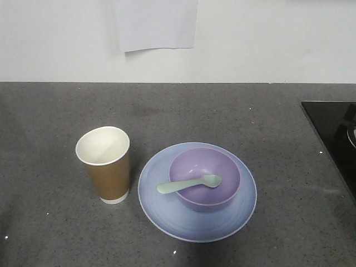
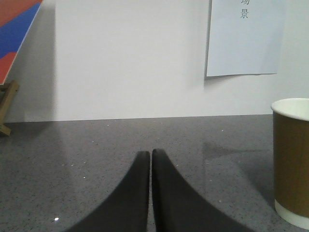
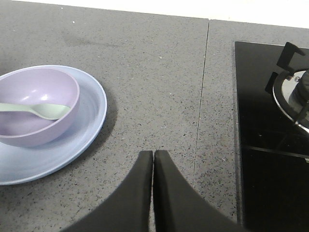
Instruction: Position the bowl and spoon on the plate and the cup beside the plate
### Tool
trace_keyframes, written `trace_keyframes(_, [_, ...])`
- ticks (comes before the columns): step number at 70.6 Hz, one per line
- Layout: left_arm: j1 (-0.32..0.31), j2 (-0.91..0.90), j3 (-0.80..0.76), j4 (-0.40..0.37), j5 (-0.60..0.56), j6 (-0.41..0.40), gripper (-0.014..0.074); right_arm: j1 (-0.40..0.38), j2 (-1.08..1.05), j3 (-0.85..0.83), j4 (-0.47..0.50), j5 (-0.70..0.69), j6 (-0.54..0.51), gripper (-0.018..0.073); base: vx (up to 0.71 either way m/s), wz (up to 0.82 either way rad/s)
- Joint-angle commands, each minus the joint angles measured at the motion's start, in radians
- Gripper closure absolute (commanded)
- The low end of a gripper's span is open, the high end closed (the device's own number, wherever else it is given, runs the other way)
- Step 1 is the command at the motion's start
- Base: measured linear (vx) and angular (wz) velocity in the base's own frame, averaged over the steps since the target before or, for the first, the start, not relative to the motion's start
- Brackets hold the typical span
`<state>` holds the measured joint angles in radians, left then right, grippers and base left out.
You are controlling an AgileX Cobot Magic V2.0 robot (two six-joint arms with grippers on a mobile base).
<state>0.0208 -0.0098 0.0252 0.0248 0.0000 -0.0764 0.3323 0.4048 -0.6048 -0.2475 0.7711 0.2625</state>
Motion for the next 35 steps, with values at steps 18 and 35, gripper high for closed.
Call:
trace_keyframes(18, [-0.001, -0.015, -0.007, -0.003, -0.070, -0.006, 0.0604, -0.002, 0.007, -0.025, -0.018, -0.065, -0.001, 0.0570, 0.00, 0.00])
trace_keyframes(35, [-0.001, -0.015, -0.007, -0.003, -0.070, -0.006, 0.0604, -0.002, 0.007, -0.025, -0.019, -0.064, -0.001, 0.0570, 0.00, 0.00])
